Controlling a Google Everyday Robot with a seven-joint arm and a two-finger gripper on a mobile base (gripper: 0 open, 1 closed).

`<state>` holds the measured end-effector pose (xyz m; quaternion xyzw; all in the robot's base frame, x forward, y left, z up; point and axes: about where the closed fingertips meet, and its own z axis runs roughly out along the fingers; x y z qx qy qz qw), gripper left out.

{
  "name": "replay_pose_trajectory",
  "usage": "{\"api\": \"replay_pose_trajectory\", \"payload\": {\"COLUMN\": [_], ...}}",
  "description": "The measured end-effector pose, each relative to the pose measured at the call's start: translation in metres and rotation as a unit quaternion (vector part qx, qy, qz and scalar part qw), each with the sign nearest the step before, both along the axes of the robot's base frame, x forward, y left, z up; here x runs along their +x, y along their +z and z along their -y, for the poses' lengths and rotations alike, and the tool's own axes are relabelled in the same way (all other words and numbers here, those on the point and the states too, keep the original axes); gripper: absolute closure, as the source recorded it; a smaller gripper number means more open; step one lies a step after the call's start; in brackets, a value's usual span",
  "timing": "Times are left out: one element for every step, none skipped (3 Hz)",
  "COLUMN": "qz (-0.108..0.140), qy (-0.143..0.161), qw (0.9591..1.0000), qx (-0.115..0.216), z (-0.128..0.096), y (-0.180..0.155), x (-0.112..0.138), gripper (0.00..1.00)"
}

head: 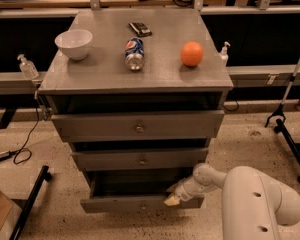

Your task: Open bottom drawer

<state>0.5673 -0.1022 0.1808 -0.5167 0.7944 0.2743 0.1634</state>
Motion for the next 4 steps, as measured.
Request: {"api": "replay_pose_trajectory", "payload": {"qz": [-0.001, -0.001, -0.002, -0.044], "qy": [0.001, 0.001, 0.001, -0.001], "qw": [1.0000, 1.0000, 1.0000, 0.9990], "qx": [0.001, 0.001, 0.000, -0.011], "z": [-0.001, -0.001, -0.001, 0.005], "y": [-0.001, -0.001, -0.001, -0.009], "x": [-0.001, -0.001, -0.001, -0.024], "gripper": [0.81, 0.51, 0.27, 0.04]}}
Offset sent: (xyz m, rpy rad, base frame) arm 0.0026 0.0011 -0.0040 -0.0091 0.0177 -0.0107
